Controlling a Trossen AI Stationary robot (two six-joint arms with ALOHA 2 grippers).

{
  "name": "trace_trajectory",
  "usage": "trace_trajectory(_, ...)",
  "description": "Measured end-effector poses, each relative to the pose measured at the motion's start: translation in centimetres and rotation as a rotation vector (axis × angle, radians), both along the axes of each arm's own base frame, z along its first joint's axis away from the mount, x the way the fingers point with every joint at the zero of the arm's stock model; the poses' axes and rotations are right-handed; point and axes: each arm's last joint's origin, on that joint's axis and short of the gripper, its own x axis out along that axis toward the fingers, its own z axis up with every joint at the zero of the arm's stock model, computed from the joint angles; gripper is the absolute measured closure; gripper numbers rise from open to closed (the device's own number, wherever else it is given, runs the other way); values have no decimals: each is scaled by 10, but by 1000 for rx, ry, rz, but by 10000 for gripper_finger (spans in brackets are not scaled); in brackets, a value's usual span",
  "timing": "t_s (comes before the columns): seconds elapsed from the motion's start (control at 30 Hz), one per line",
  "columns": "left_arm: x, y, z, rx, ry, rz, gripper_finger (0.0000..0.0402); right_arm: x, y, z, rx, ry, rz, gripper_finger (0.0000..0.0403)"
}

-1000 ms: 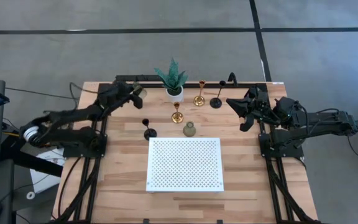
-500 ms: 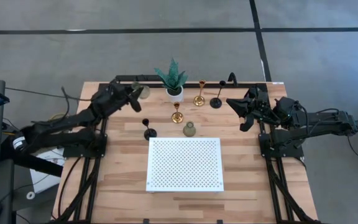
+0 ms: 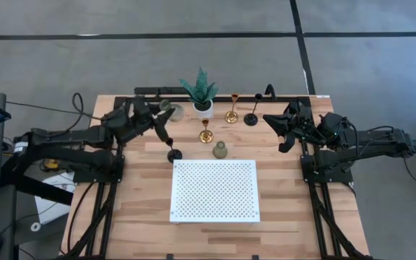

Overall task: Pick & Place candle stick holders
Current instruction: Put the top transparent glass candle holder on the shelf

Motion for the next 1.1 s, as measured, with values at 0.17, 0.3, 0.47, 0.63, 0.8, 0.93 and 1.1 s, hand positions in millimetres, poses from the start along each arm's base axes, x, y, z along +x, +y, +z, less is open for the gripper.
trace_trajectory(0.17,9,-26,3,-28,18,-45,277,0,0,0,-2,0,-1,403)
trace_trajectory(0.3,23,-51,4,4,91,-68,277,-2,0,0,-2,2,-1,403)
trace_trajectory(0.47,40,-86,14,47,172,-21,276,-6,0,1,-3,1,-1,403)
trace_trajectory(0.63,53,-119,28,81,222,14,277,-12,0,2,-2,-4,-1,403)
trace_trajectory(0.8,62,-142,35,79,238,27,275,-17,0,3,-3,-6,2,403)
trace_trajectory(0.93,70,-155,28,46,232,26,276,-19,0,3,-7,-6,26,403)
trace_trajectory(1.1,78,-170,16,-41,185,-1,276,-18,2,3,-15,0,68,403)
